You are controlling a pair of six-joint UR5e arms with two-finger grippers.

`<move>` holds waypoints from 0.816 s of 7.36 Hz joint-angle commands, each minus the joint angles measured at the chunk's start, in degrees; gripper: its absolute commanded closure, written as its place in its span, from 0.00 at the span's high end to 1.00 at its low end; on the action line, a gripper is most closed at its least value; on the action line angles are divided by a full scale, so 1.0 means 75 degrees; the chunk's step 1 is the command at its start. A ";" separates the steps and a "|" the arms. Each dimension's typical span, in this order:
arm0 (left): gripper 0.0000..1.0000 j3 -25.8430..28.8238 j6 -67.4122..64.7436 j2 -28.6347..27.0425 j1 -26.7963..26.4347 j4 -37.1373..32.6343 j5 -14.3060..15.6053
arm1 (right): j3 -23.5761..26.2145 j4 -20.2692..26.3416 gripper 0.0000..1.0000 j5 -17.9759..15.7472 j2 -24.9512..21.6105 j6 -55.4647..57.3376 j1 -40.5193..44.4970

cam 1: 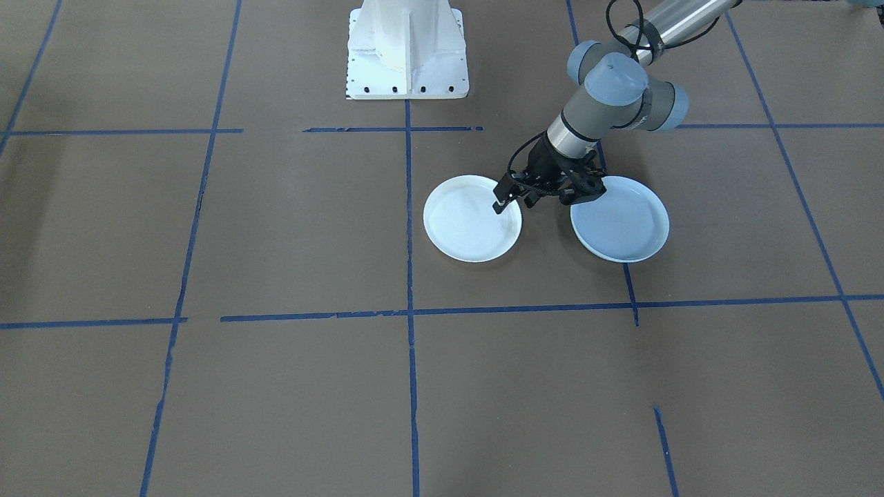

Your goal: Stack plate in center

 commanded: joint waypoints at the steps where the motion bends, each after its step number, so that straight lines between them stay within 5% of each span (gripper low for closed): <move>1: 0.26 0.0005 0.0061 -0.0019 0.0023 0.0001 -0.0052 | 0.0000 0.0000 1.00 0.0010 0.0000 0.0002 0.0000; 2: 0.05 0.0005 0.0085 -0.0054 0.0012 0.0001 -0.0076 | 0.0000 0.0000 1.00 -0.0002 0.0000 0.0003 0.0000; 4: 0.00 -0.0019 0.0108 -0.0054 0.0012 -0.0023 -0.0612 | 0.0000 0.0000 1.00 0.0010 0.0000 0.0002 0.0000; 6: 0.00 -0.0252 0.0692 0.0039 -0.0337 -0.0081 -0.0743 | 0.0000 0.0000 1.00 -0.0002 0.0000 0.0003 0.0000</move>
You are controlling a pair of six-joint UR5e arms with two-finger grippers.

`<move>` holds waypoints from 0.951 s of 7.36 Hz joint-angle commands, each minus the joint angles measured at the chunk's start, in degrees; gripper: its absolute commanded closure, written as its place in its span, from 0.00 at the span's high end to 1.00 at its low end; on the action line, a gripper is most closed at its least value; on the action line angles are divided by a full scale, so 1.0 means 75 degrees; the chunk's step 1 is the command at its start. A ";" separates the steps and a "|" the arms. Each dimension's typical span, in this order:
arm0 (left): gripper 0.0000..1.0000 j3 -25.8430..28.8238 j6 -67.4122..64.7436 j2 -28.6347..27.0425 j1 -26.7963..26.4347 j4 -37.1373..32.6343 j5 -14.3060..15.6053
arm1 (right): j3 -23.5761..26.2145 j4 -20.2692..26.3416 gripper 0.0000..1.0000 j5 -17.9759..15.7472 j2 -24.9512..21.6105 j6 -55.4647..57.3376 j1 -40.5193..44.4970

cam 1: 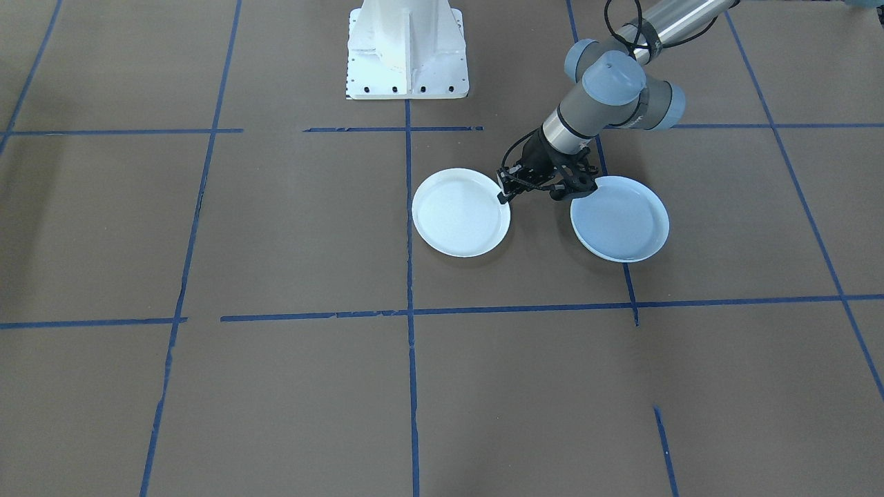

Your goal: Stack plate in center

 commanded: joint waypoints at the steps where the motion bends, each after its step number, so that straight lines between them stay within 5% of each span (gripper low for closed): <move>1: 0.00 -0.0201 0.0701 0.0271 -0.0868 -0.0060 -0.0853 | 0.0000 0.0000 1.00 0.0008 0.0000 0.0001 0.0000; 5: 0.00 -0.1022 0.3265 0.2400 -0.2511 -0.0374 -0.2192 | 0.0000 0.0000 1.00 0.0008 0.0000 -0.0010 0.0000; 7: 0.00 -0.0836 0.3784 0.3059 -0.2597 -0.0983 -0.2302 | 0.0000 0.0000 1.00 -0.0004 0.0000 -0.0010 0.0000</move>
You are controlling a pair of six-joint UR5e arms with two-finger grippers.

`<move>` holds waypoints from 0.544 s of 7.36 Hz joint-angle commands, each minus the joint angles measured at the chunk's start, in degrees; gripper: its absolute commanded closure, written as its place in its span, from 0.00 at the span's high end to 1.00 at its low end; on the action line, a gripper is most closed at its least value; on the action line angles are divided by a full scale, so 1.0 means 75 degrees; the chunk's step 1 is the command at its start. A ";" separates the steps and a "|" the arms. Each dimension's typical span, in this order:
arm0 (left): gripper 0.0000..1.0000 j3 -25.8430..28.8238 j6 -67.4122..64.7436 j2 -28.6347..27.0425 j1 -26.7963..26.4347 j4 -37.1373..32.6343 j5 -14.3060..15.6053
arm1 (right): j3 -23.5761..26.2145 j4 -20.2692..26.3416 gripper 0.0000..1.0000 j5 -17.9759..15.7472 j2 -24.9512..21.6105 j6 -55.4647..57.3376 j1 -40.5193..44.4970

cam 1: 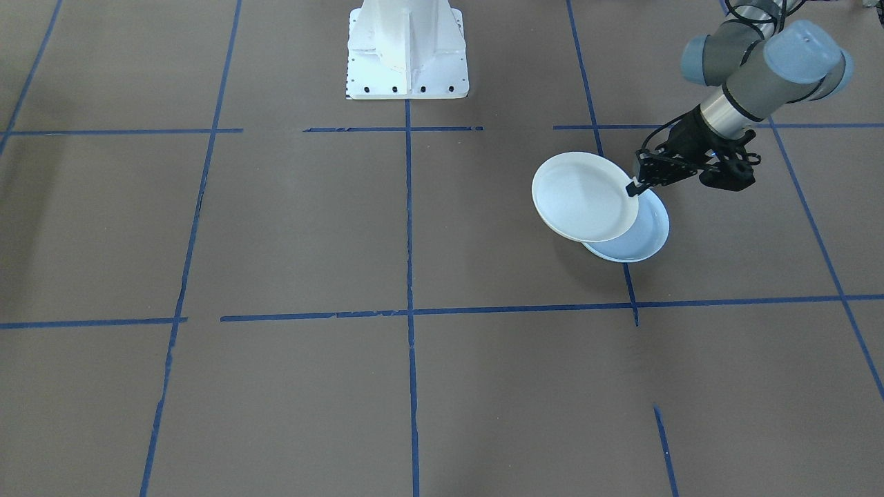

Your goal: Stack plate in center

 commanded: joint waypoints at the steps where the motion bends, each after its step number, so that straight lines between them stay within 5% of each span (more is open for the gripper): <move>1: 0.00 0.0310 0.0360 0.0400 -0.0119 -0.0390 -0.0100 | 0.0000 0.0000 1.00 -0.0003 0.0000 0.0005 0.0000; 4: 0.00 0.0721 0.0371 0.0365 -0.0154 -0.0390 -0.0100 | 0.0000 0.0000 1.00 0.0009 0.0000 0.0005 0.0000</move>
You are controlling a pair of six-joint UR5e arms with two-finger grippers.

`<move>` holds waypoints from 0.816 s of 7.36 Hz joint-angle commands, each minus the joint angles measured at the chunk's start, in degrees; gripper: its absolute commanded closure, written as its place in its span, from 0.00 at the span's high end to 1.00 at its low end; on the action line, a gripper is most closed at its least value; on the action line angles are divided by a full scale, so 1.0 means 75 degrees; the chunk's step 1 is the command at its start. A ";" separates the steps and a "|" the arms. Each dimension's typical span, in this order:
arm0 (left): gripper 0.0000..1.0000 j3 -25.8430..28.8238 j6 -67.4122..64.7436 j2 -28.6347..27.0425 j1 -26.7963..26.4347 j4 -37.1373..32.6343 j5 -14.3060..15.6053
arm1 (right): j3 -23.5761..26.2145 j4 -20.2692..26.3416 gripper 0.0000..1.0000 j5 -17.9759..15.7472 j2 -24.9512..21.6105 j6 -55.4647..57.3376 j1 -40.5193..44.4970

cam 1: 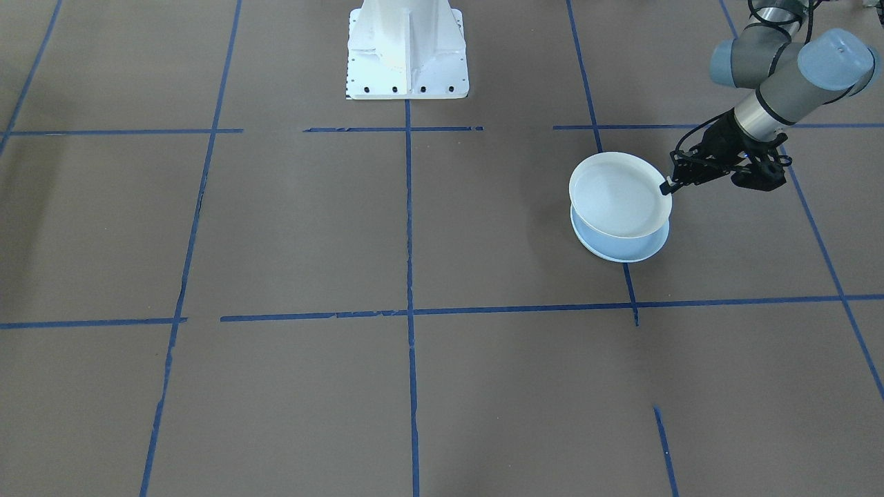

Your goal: Stack plate in center

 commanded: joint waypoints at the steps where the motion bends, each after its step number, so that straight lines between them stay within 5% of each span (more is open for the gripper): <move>1: 0.00 0.0197 0.0007 -0.0038 -0.0110 0.0011 -0.0013 | 0.0000 0.0000 1.00 0.0007 0.0000 0.0008 0.0000; 2: 0.00 0.0290 -0.0005 -0.0062 -0.0134 0.0012 -0.0013 | 0.0000 0.0000 1.00 0.0007 0.0000 -0.0003 0.0000; 3: 0.19 0.0303 -0.0063 -0.0074 -0.0134 0.0012 -0.0013 | 0.0000 0.0000 1.00 -0.0005 0.0000 0.0008 0.0012; 4: 0.99 0.0326 -0.0237 -0.0143 -0.0134 0.0000 -0.0013 | 0.0000 0.0000 1.00 0.0007 0.0000 0.0008 0.0000; 5: 1.00 0.0327 -0.0251 -0.0167 -0.0134 0.0000 -0.0059 | 0.0000 0.0000 1.00 0.0007 0.0000 -0.0003 0.0000; 6: 1.00 0.0303 -0.0216 -0.0156 -0.0273 0.0000 -0.0512 | 0.0000 0.0000 1.00 0.0007 0.0000 0.0008 0.0000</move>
